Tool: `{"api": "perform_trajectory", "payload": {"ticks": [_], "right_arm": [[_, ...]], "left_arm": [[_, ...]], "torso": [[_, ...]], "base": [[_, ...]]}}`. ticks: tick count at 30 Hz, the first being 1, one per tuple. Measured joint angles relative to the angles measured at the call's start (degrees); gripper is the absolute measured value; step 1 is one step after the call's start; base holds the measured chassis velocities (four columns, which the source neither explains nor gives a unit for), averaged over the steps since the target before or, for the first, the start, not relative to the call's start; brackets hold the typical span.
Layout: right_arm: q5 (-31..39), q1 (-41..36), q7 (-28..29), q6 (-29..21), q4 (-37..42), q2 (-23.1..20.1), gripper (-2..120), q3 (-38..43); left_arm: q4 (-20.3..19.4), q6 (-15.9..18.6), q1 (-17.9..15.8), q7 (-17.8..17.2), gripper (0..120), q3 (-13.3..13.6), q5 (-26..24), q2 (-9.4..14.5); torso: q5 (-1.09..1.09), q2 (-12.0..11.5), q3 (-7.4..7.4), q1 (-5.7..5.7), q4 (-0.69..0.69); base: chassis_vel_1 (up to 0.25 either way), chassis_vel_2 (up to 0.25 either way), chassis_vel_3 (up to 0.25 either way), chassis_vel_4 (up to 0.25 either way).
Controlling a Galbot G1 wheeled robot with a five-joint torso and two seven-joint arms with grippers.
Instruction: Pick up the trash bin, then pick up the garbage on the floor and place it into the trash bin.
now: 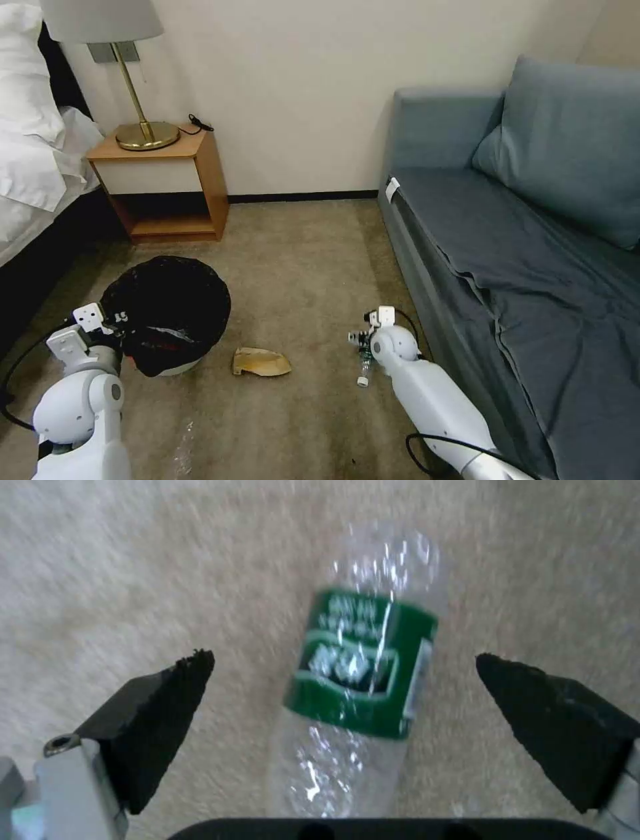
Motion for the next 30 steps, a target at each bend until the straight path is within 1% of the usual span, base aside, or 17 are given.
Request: {"api": "perform_trajectory", "payload": {"ticks": [1, 3, 8, 13, 17, 19, 22, 24, 25, 26, 27, 28, 29, 30], "right_arm": [[0.0, 0.0, 0.0, 0.0, 0.0, 0.0, 100, 0.0], [-2.19, -0.11, -1.28, 1.18, -1.88, 0.56, 100, 0.41], [-3.81, 0.13, -2.92, 2.6, -3.72, 1.02, 100, 0.85], [-5.84, 0.73, -5.6, 5.25, -7.03, 1.71, 100, 1.58], [-6.88, 0.79, -6.64, 6.5, -8.38, 1.92, 100, 1.76], [-7.91, 0.79, -7.55, 8.03, -10.56, 2.31, 100, 1.99], [-8.43, 0.79, -7.67, 9.25, -11.66, 2.54, 100, 2.06], [-8.95, 0.78, -8.0, 10.98, -12.69, 2.81, 92, 2.13], [-9.04, 0.72, -8.15, 11.35, -12.69, 2.83, 85, 2.16], [-9.04, 0.72, -8.15, 11.35, -12.69, 2.83, 85, 2.16], [-9.11, 0.66, -8.18, 11.48, -12.65, 2.84, 82, 2.17], [-9.26, 0.61, -8.18, 11.65, -12.57, 2.87, 76, 2.24], [-9.26, 0.61, -8.18, 11.65, -12.57, 2.87, 76, 2.24], [-9.44, 0.56, -8.05, 11.89, -12.49, 2.92, 71, 2.31]], "left_arm": [[0.0, 0.0, 0.0, 0.0, 4, 0.0, 0.0, 0.0], [0.0, -0.01, -0.04, 0.0, 4, -0.05, -0.05, 0.0], [-0.22, -0.01, -0.07, -0.01, 4, -0.05, -0.02, -0.05], [-0.33, -0.01, 0.25, -0.03, 4, 0.2, 0.26, -0.34], [-0.35, -0.04, 0.29, -0.04, 4, 0.2, 0.33, -0.38], [-0.23, -0.06, 0.09, -0.05, 4, 0.18, 0.38, -0.39], [-0.22, -0.07, -0.05, -0.06, 4, 0.15, 0.4, -0.36], [-0.22, -0.07, -0.32, -0.07, 4, 0.15, 0.41, -0.25], [-0.22, -0.07, -0.44, -0.12, 4, 0.16, 0.43, -0.22], [-0.22, -0.07, -0.44, -0.12, 4, 0.16, 0.43, -0.22], [-0.22, -0.07, -0.49, -0.15, 4, 0.18, 0.45, -0.21], [-0.21, -0.06, -0.57, -0.17, 4, 0.26, 0.48, -0.21], [-0.21, -0.06, -0.57, -0.17, 4, 0.26, 0.48, -0.21], [-0.19, -0.05, -0.58, -0.17, 4, 0.34, 0.52, -0.23]], "torso": [[0.0, 0.0, 0.0, 0.0, 0.0], [0.01, 0.0, 0.0, 0.0, 0.0], [0.01, 0.0, 0.0, 0.0, 0.0], [0.0, 0.0, 0.0, 0.0, 0.0], [0.0, 0.0, 0.0, 0.0, 0.0], [0.0, 0.0, 0.0, 0.0, 0.0], [0.0, 0.0, 0.0, 0.0, 0.0], [0.0, 0.0, 0.0, 0.0, 0.0], [0.0, 0.0, 0.0, 0.0, 0.0], [0.0, 0.0, 0.0, 0.0, 0.0], [0.0, 0.0, 0.0, 0.0, 0.0], [0.0, 0.0, 0.0, 0.0, 0.0], [0.0, 0.0, 0.0, 0.0, 0.0], [0.0, 0.0, 0.0, 0.0, 0.0]], "base": [[0.0, 0.0, 0.0, 0.0], [0.0, 0.0, 0.0, 0.0], [0.0, 0.0, 0.0, 0.0], [0.0, 0.0, 0.0, 0.0], [0.0, 0.0, 0.0, 0.0], [0.0, 0.0, 0.0, 0.0], [0.0, 0.0, 0.0, 0.0], [0.0, 0.0, 0.0, 0.0], [0.0, 0.0, 0.0, 0.0], [0.0, 0.0, 0.0, 0.0], [0.0, 0.0, 0.0, 0.0], [0.0, 0.0, 0.0, 0.0], [0.0, 0.0, 0.0, 0.0], [0.0, 0.0, 0.0, 0.0]]}}
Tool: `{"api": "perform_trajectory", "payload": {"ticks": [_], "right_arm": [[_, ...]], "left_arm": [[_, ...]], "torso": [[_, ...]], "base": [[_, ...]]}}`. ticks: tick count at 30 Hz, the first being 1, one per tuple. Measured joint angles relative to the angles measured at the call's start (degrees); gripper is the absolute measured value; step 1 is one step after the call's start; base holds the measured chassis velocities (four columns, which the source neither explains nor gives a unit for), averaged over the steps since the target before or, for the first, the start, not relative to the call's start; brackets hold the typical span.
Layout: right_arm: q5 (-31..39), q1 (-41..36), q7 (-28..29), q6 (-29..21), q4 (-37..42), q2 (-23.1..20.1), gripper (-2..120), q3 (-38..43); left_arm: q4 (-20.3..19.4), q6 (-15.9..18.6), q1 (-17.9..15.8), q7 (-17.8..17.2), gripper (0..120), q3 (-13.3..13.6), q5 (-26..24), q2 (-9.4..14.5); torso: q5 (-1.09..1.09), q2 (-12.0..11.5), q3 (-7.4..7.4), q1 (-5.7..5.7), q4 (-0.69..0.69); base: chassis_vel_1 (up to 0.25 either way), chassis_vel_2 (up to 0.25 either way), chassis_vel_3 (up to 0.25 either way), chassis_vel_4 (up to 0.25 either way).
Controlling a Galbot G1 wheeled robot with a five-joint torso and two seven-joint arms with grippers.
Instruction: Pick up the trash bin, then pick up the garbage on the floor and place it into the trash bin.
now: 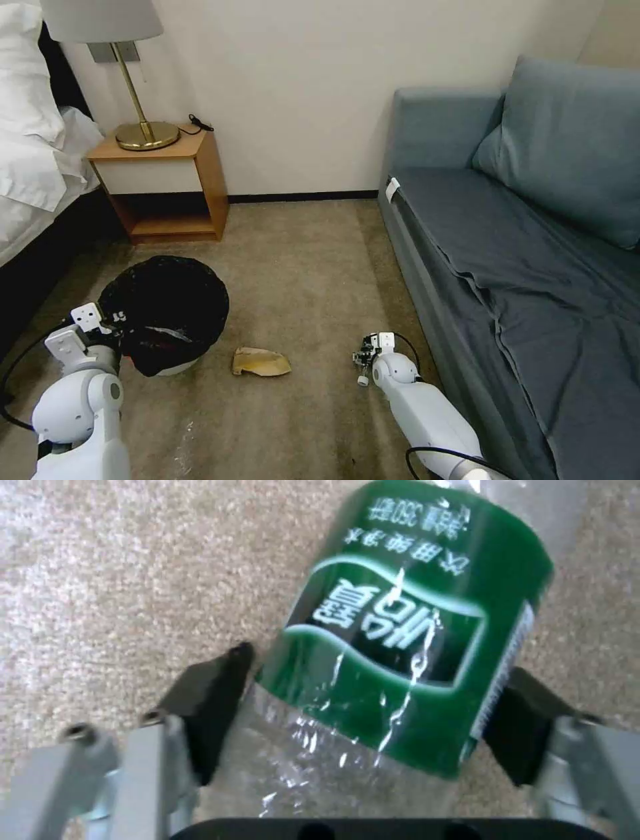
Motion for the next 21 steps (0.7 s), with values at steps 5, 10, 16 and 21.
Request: {"api": "perform_trajectory", "payload": {"ticks": [5, 10, 16, 21], "right_arm": [[-0.25, -0.57, 0.46, 0.13, 1.05, -0.03, 52, 0.3], [-0.39, -1.1, 0.73, 0.44, 2.16, -0.19, 36, 0.64], [-0.59, -1.98, 1.24, 1.55, 4.91, -0.92, 23, 0.15], [-0.43, -0.09, 3.75, 11.6, 10.1, -1.66, 23, -4.99]], "left_arm": [[-0.07, 0.06, 0.02, -0.04, 4, 0.22, 0.06, -0.01], [-0.11, 0.15, -0.09, -0.06, 4, 0.25, 0.06, 0.04], [-0.32, 0.19, -0.03, -0.07, 4, 0.37, -0.02, 0.06], [-0.06, 0.14, 0.06, -0.06, 4, 0.8, -0.08, -0.09]], "torso": [[0.0, 0.0, 0.0, 0.0, 0.0], [0.0, 0.0, 0.0, 0.0, 0.0], [0.0, 0.0, 0.0, 0.0, 0.0], [0.02, 0.0, 0.0, 0.0, -0.01]], "base": [[0.0, 0.0, 0.0, 0.0], [0.0, 0.0, 0.0, 0.0], [0.0, 0.0, 0.0, 0.0], [0.0, 0.0, 0.0, 0.0]]}}
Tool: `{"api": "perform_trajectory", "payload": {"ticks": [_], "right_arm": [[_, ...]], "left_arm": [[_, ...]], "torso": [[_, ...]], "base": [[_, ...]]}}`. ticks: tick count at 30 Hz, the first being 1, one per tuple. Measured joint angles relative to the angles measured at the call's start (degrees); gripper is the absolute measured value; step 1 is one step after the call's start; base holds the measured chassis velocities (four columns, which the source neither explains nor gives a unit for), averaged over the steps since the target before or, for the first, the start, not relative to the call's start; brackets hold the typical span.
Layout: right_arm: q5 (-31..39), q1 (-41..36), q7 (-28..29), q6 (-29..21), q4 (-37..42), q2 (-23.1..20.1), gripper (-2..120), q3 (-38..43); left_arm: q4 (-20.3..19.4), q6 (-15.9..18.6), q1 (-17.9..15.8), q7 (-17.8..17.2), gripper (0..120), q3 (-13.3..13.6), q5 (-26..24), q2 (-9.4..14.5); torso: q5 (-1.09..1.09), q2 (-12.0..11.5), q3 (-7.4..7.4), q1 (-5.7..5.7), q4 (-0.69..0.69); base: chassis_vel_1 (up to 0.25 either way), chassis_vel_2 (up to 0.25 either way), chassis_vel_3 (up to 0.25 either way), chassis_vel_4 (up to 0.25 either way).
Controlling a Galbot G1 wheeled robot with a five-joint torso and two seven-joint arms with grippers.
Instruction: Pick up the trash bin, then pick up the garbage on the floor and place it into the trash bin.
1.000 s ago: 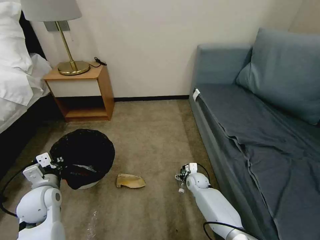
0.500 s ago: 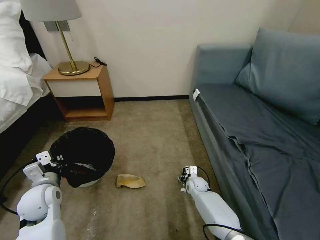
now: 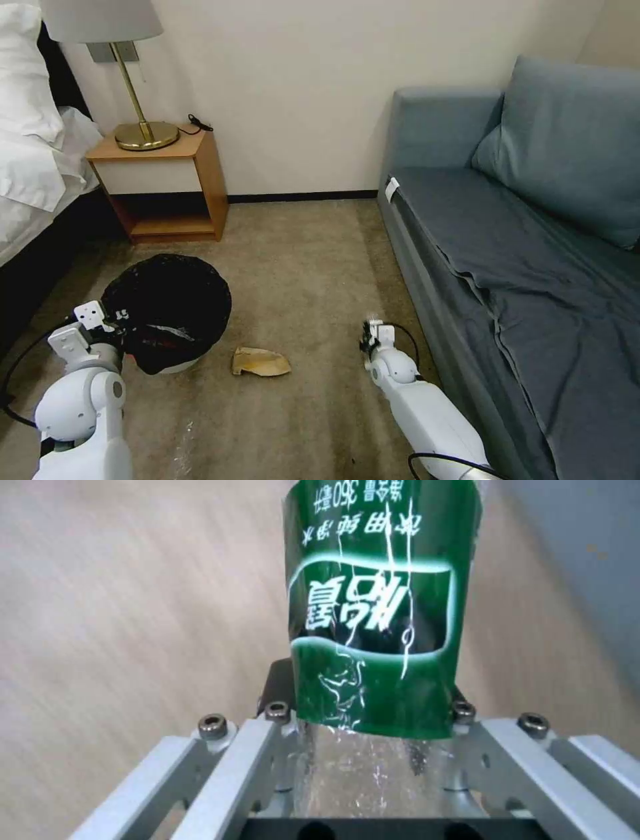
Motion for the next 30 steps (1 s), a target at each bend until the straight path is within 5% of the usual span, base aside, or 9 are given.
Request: {"api": "perform_trajectory", "payload": {"ticks": [6, 10, 19, 30], "right_arm": [[1.56, 6.28, 4.92, 3.33, 9.4, -0.9, 23, -9.88], [6.97, 17.83, 11.43, 5.78, 17.35, -0.92, 23, -26.83], [11.92, 32.31, 14.63, 7.49, 13.92, 6.89, 23, -42.24], [10.6, 34.15, 15.0, 11.5, 8.29, 10.95, 23, -50.4]], "left_arm": [[0.7, -0.23, -0.07, 0.01, 4, 0.77, 0.34, -0.43], [1.3, -0.32, -0.83, 0.0, 4, 1.85, 1.03, -0.82], [2.0, -0.32, -1.9, -0.14, 4, 2.06, 1.25, -0.82], [2.48, -0.36, -2.45, -0.31, 4, 3.47, 2.82, -2.24]], "torso": [[-0.02, 0.0, -0.01, 0.0, 0.02], [-0.03, 0.0, 0.0, 0.0, 0.01], [-0.03, 0.0, 0.0, 0.0, 0.02], [-0.02, 0.01, 0.0, 0.0, 0.0]], "base": [[0.0, 0.0, 0.0, 0.0], [0.0, 0.0, 0.0, 0.0], [0.0, 0.0, 0.0, 0.0], [0.0, 0.0, 0.0, 0.0]]}}
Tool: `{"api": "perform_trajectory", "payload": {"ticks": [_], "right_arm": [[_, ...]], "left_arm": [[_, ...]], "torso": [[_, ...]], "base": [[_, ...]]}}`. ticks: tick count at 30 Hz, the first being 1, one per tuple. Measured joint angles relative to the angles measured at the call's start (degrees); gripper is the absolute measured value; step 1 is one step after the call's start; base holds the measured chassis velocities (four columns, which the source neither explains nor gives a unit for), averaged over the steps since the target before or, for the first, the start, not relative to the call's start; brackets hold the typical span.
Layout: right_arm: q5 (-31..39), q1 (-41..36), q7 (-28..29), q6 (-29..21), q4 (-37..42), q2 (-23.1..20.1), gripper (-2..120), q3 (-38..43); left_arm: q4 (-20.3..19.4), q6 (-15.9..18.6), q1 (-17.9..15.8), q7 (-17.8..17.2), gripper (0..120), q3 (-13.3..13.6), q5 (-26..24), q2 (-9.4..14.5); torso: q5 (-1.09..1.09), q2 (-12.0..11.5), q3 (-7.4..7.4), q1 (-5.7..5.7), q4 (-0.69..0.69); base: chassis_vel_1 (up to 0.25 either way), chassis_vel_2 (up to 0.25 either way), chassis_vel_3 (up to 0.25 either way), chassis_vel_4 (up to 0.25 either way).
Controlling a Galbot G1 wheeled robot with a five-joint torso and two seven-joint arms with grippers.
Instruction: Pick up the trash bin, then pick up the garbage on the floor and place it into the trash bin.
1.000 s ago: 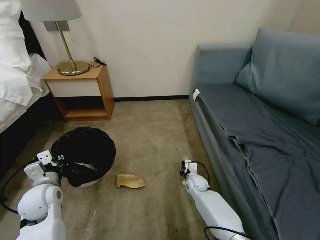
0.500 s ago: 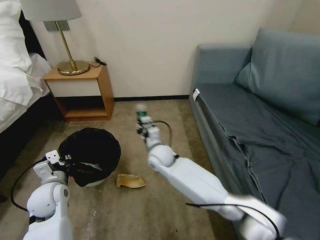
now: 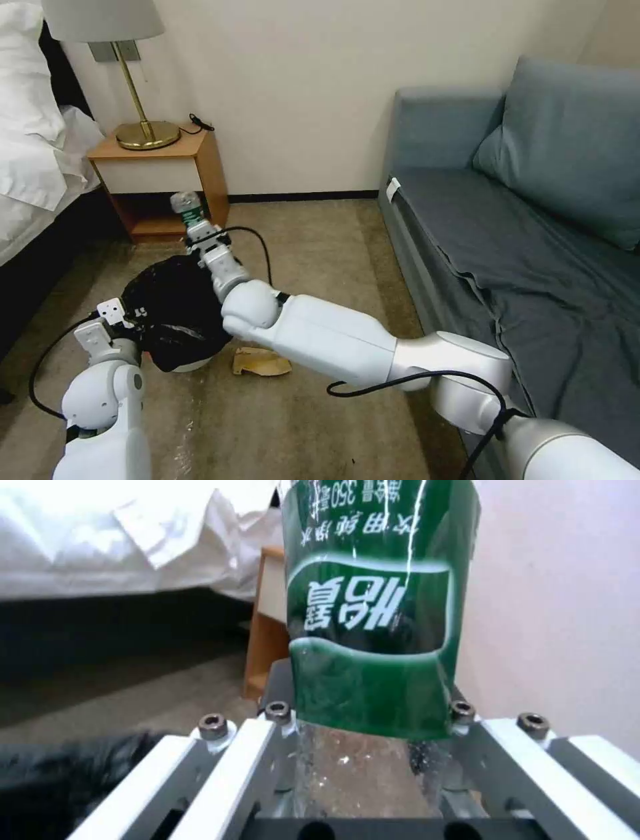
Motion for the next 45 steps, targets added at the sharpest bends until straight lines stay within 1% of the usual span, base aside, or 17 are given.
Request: {"api": "perform_trajectory", "payload": {"ticks": [7, 12, 13, 14, 16, 19, 22, 23, 25, 26, 28, 29, 31, 35, 38, 41, 45], "right_arm": [[-2.52, -2.62, -0.5, 3.18, -2.49, -0.05, 23, -3.88], [-3.76, -4.17, -0.45, 3.36, -2.73, -0.08, 25, -4.77], [-4.68, -4.67, 0.06, 3.37, -3.18, -0.11, 33, -5.07], [-4.68, -4.67, 0.06, 3.37, -3.18, -0.11, 33, -5.07], [-5.19, -5.08, 0.37, 3.31, -3.06, -0.13, 44, -5.34], [-5.18, -5.12, 0.4, 3.07, -2.69, -0.13, 47, -5.35], [-5.14, -5.22, 0.58, 2.5, -1.52, -0.14, 65, -4.99], [-5.14, -5.22, 0.58, 2.5, -1.52, -0.14, 65, -4.99], [-5.0, -5.1, 0.81, 2.04, -0.69, -0.15, 76, -4.61], [-5.0, -5.1, 0.81, 2.04, -0.69, -0.15, 76, -4.61], [-5.12, -4.79, 0.84, 1.87, -0.5, -0.16, 87, -4.15], [-5.12, -4.79, 0.84, 1.87, -0.5, -0.16, 87, -4.15], [-5.19, -4.7, 0.84, 1.79, -0.5, -0.16, 96, -3.84], [-5.73, -4.56, 0.81, 1.76, -0.86, -0.16, 99, -2.82], [-6.72, -3.49, 0.6, 1.44, -1.89, -0.16, 100, 0.33], [-11.36, -0.42, -0.65, 0.54, -5.03, -0.15, 100, 4.45], [-14.15, 0.58, -0.73, -0.88, -7.21, -0.43, 100, 5.62]], "left_arm": [[-0.44, -0.41, 0.56, -0.15, 4, 0.07, 0.71, -1.04], [-1.01, -0.47, 0.76, -0.26, 4, -0.26, 0.68, -1.35], [-1.17, -0.47, 0.84, -0.32, 4, -0.49, 0.66, -1.44], [-1.17, -0.47, 0.84, -0.32, 4, -0.49, 0.66, -1.44], [-1.33, -0.47, 0.97, -0.37, 4, -0.87, 0.47, -1.53], [-1.35, -0.47, 0.96, -0.38, 4, -0.98, 0.42, -1.57], [-1.39, -0.47, 0.87, -0.47, 4, -1.09, 0.27, -1.58], [-1.39, -0.47, 0.87, -0.47, 4, -1.09, 0.27, -1.58], [-1.39, -0.47, 0.54, -0.51, 4, -1.09, 0.23, -1.55], [-1.39, -0.47, 0.54, -0.51, 4, -1.09, 0.23, -1.55], [-1.29, -0.47, 0.25, -0.57, 4, -0.98, 0.19, -1.51], [-1.29, -0.47, 0.25, -0.57, 4, -0.98, 0.19, -1.51], [-1.18, -0.46, 0.13, -0.61, 4, -0.88, 0.2, -1.49], [-1.03, -0.45, 0.02, -0.6, 4, -0.8, 0.16, -1.45], [-0.83, -0.44, -0.12, -0.62, 4, -0.85, 0.17, -1.32], [-0.82, -0.39, -0.22, -0.58, 4, -1.12, -0.11, -1.04], [-0.83, -0.36, -0.22, -0.46, 4, -1.49, -0.39, -0.91]], "torso": [[0.0, 0.0, 0.0, 0.0, 0.01], [0.01, 0.01, 0.0, 0.0, 0.02], [0.01, 0.0, 0.0, 0.0, 0.01], [0.01, 0.0, 0.0, 0.0, 0.01], [0.01, 0.0, 0.0, 0.0, 0.01], [0.01, 0.0, 0.0, 0.0, 0.01], [0.01, 0.0, 0.0, 0.0, 0.02], [0.01, 0.0, 0.0, 0.0, 0.02], [0.01, 0.0, 0.0, 0.0, 0.01], [0.01, 0.0, 0.0, 0.0, 0.01], [0.01, 0.0, 0.0, 0.0, 0.01], [0.01, 0.0, 0.0, 0.0, 0.01], [0.01, 0.0, 0.0, 0.0, 0.01], [0.01, 0.0, 0.0, 0.0, 0.02], [0.01, -0.01, 0.0, 0.0, 0.01], [0.02, -0.01, 0.0, 0.0, 0.01], [0.02, -0.01, 0.0, 0.0, 0.03]], "base": [[0.0, 0.0, 0.0, 0.0], [0.0, 0.0, 0.0, 0.0], [0.0, 0.0, 0.0, 0.0], [0.0, 0.0, 0.0, 0.0], [0.0, 0.0, 0.0, 0.0], [0.0, 0.0, 0.0, 0.0], [0.0, 0.0, 0.0, 0.0], [0.0, 0.0, 0.0, 0.0], [0.0, 0.0, 0.0, 0.0], [0.0, 0.0, 0.0, 0.0], [0.0, 0.0, 0.0, 0.0], [0.0, 0.0, 0.0, 0.0], [0.0, 0.0, 0.0, 0.0], [0.0, 0.0, 0.0, 0.0], [0.0, 0.0, 0.0, 0.0], [0.0, 0.0, 0.0, 0.0], [0.0, 0.0, 0.0, 0.0]]}}
